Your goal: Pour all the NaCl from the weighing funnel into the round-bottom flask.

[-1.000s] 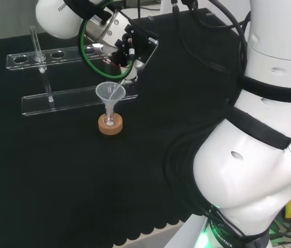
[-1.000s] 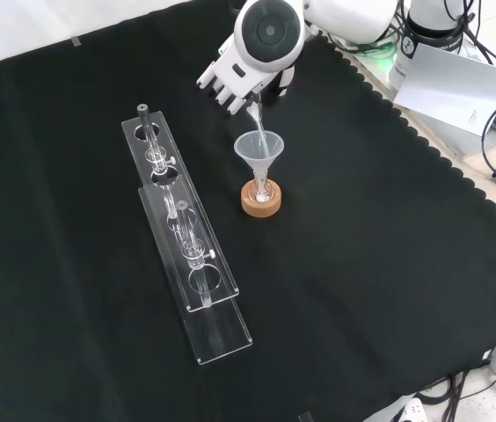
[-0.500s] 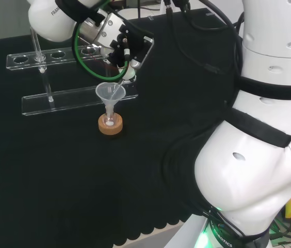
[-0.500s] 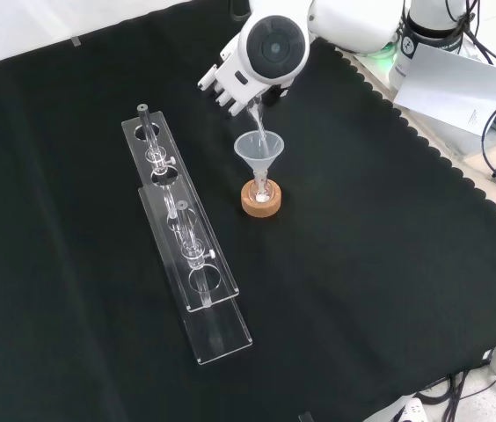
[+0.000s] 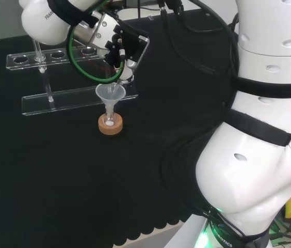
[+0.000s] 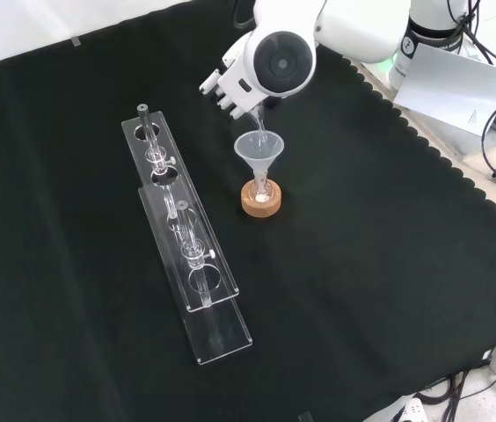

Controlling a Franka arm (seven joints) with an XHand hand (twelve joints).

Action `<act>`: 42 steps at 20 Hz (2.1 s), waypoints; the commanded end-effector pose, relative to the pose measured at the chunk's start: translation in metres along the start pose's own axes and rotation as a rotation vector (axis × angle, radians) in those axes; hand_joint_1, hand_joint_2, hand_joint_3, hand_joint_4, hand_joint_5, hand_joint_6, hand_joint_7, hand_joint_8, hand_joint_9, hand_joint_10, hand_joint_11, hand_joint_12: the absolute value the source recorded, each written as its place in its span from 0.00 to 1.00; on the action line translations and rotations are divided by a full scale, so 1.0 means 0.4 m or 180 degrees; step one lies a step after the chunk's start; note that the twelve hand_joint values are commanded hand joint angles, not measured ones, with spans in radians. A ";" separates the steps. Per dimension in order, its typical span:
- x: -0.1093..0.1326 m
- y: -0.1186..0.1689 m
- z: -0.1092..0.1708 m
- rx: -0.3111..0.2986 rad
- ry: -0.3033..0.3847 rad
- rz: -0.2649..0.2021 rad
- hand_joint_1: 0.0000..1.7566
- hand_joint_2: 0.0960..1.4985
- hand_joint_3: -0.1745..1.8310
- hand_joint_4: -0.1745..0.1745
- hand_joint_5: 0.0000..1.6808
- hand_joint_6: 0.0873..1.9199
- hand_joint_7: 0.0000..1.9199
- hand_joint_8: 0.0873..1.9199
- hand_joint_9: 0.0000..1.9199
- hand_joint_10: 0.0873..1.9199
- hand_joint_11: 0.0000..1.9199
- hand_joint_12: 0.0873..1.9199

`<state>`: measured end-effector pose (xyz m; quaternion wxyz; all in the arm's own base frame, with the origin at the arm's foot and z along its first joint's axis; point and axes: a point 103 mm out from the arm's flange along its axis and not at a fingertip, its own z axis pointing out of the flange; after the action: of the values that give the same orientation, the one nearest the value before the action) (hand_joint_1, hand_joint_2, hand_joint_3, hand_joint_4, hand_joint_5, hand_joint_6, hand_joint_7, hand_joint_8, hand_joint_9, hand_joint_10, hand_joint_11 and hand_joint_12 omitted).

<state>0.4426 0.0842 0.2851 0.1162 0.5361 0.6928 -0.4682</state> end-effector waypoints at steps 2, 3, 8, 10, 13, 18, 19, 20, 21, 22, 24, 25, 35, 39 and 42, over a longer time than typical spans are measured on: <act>0.000 -0.002 -0.007 0.0020 -0.0079 0.0009 0.61 0.43 0.47 0.98 0.65 0.52 0.38 0.35 0.47 0.25 0.22 0.65; 0.002 -0.003 -0.009 0.0032 -0.0102 0.0012 0.61 0.43 0.47 0.98 0.65 0.52 0.38 0.35 0.47 0.25 0.22 0.65; 0.008 -0.008 -0.023 0.0058 -0.0153 0.0031 0.61 0.43 0.47 0.99 0.65 0.52 0.38 0.35 0.46 0.25 0.22 0.65; 0.010 -0.009 -0.030 0.0064 -0.0176 0.0040 0.61 0.43 0.47 0.99 0.65 0.52 0.38 0.35 0.46 0.25 0.22 0.65; 0.010 -0.010 -0.034 0.0046 -0.0166 0.0031 0.61 0.43 0.47 1.00 0.65 0.52 0.37 0.35 0.46 0.25 0.22 0.65; 0.014 -0.013 -0.045 0.0093 -0.0245 0.0051 0.61 0.43 0.47 1.00 0.65 0.52 0.37 0.35 0.46 0.25 0.22 0.65; 0.014 -0.014 -0.047 0.0105 -0.0250 0.0055 0.61 0.43 0.47 1.00 0.65 0.52 0.37 0.35 0.46 0.25 0.22 0.65; 0.014 -0.015 -0.048 0.0124 -0.0256 0.0048 0.61 0.43 0.47 1.00 0.65 0.52 0.37 0.35 0.46 0.25 0.22 0.65; 0.015 -0.015 -0.051 0.0141 -0.0274 0.0047 0.61 0.43 0.47 1.00 0.65 0.52 0.37 0.35 0.46 0.25 0.22 0.65; 0.015 -0.016 -0.053 0.0144 -0.0302 0.0057 0.61 0.43 0.47 1.00 0.65 0.52 0.37 0.35 0.46 0.25 0.22 0.65; 0.015 -0.018 -0.057 0.0157 -0.0351 0.0064 0.61 0.43 0.47 1.00 0.65 0.52 0.37 0.35 0.46 0.25 0.22 0.65; 0.016 -0.019 -0.059 0.0160 -0.0374 0.0070 0.61 0.43 0.47 1.00 0.65 0.52 0.37 0.35 0.46 0.25 0.22 0.65; 0.035 -0.026 -0.090 0.0186 -0.0544 0.0089 0.61 0.43 0.47 1.00 0.65 0.52 0.37 0.35 0.46 0.25 0.22 0.65; 0.039 -0.027 -0.103 0.0180 -0.0588 0.0100 0.61 0.43 0.47 1.00 0.65 0.52 0.37 0.35 0.46 0.25 0.22 0.65; 0.040 -0.027 -0.108 0.0187 -0.0601 0.0105 0.61 0.43 0.47 1.00 0.65 0.52 0.37 0.35 0.46 0.25 0.22 0.65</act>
<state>0.4411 0.1259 0.3023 0.1700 0.5046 0.6586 -0.5317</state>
